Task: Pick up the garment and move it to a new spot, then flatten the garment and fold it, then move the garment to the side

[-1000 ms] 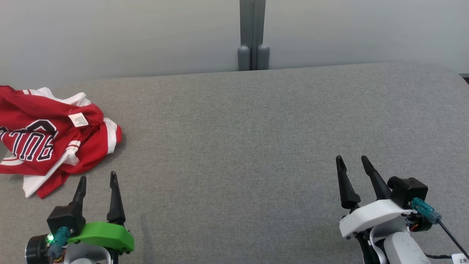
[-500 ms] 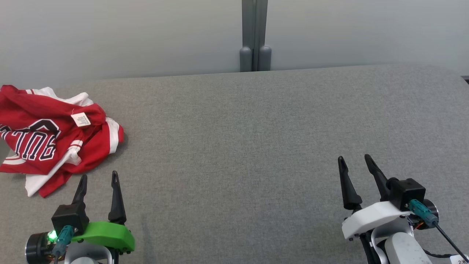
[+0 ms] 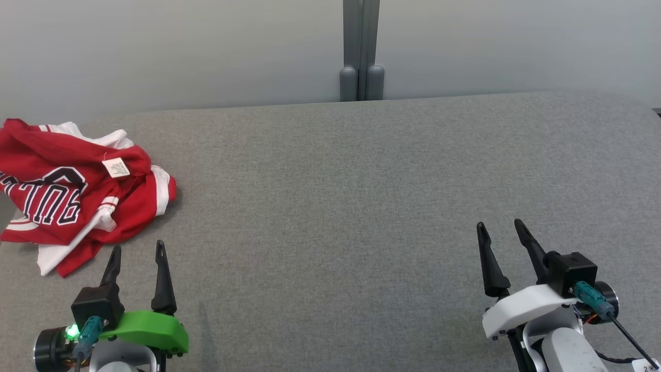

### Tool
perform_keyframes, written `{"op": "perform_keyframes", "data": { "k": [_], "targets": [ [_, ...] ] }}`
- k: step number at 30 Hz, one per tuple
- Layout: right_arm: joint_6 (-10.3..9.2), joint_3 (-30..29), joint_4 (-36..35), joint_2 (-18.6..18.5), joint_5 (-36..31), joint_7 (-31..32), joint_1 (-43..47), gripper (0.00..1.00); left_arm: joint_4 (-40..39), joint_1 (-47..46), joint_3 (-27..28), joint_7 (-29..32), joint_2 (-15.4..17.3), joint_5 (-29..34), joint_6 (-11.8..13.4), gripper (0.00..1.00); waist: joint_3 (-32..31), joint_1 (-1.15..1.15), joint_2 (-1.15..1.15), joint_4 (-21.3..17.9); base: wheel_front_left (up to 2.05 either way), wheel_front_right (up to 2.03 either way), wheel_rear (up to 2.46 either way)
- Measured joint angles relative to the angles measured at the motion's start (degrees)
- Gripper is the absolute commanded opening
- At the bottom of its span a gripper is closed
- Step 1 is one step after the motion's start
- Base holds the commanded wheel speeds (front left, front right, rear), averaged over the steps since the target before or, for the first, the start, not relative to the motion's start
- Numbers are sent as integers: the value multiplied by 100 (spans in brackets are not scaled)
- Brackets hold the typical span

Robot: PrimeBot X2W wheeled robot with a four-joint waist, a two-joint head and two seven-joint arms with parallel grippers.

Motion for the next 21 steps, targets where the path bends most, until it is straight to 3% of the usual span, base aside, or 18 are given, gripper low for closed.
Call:
{"op": "perform_keyframes", "data": {
  "k": [10,21],
  "targets": [
    [0,-40,19,-2,20,0,3,100,13,-2,-75,-4,44,-19,34,100,-19,0,0,83,0,0,0],
    [0,25,1,-2,147,0,22,100,-45,-66,-55,-78,178,-12,114,100,-7,0,0,581,0,0,0]
  ]
}}
